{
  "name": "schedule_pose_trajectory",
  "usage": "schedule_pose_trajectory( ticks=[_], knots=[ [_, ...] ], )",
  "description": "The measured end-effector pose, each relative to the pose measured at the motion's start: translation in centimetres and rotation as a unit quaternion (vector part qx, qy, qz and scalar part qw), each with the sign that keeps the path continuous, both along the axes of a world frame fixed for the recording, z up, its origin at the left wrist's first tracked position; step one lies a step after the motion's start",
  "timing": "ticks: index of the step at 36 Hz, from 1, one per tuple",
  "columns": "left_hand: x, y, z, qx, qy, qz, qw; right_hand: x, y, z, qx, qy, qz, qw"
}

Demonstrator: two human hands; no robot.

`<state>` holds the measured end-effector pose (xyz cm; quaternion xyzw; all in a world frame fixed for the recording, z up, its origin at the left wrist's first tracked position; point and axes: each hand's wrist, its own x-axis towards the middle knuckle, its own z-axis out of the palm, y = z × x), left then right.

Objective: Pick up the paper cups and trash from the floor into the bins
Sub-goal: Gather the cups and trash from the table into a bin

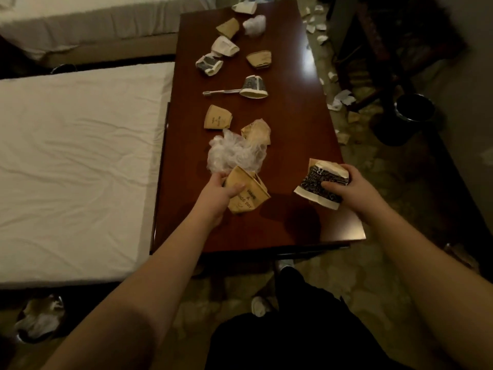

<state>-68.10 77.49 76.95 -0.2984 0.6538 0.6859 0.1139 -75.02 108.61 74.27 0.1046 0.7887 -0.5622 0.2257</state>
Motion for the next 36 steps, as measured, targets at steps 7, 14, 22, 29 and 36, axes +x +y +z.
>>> schedule_pose_trajectory(
  ticks=[7,14,22,29,36],
  knots=[
    [-1.4,6.8,1.1,0.029,0.017,-0.072,0.997,6.8,6.4,3.9,0.028,0.026,-0.124,0.992],
    [-2.6,16.7,0.8,0.012,0.021,-0.19,0.981,12.8,14.4,4.3,0.066,0.007,-0.234,0.97],
    [-3.2,30.7,0.3,0.009,-0.016,-0.309,0.951,20.1,24.4,2.7,0.082,-0.039,-0.337,0.937],
    [-2.7,44.1,-0.7,0.011,-0.041,-0.368,0.929,24.1,34.7,-0.7,0.091,-0.086,-0.373,0.919],
    [-2.3,56.4,-4.0,-0.012,-0.083,-0.372,0.925,24.7,46.4,-4.5,0.073,-0.136,-0.383,0.911]
  ],
)
